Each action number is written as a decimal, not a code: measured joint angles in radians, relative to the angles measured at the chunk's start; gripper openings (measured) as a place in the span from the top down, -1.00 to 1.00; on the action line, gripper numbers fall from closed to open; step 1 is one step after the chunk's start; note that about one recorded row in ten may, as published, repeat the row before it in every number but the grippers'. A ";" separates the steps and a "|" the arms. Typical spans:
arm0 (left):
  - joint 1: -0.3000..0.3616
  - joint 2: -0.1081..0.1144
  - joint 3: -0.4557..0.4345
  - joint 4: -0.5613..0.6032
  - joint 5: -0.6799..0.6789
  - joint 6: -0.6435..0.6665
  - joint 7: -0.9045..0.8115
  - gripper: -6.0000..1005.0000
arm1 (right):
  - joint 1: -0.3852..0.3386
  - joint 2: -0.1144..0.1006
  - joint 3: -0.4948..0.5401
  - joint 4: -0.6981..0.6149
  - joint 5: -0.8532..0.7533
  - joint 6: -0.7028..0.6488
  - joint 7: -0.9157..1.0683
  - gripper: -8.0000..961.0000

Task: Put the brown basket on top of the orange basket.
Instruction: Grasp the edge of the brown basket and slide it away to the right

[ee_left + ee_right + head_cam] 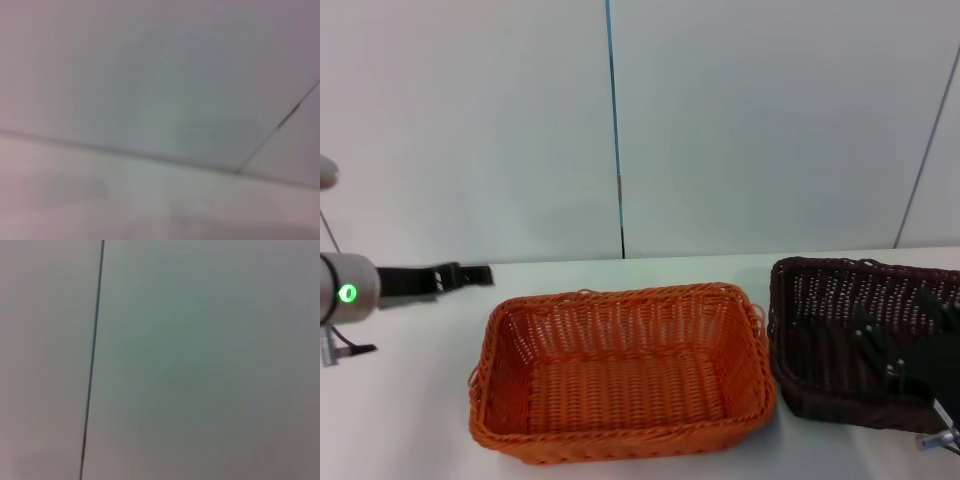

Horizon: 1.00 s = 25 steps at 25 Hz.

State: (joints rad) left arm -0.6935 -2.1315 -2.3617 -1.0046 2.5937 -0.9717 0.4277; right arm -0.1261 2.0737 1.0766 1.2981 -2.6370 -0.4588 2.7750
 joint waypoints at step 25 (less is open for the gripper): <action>0.428 -0.023 0.734 -0.139 -0.581 1.088 0.440 -0.74 | -0.086 0.009 0.124 0.433 0.004 0.527 -0.026 -0.41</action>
State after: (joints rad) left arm -0.2658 -2.1543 -1.6281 -1.1436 2.0125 0.1165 0.8680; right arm -0.2124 2.0825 1.2007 1.7306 -2.6333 0.0681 2.7485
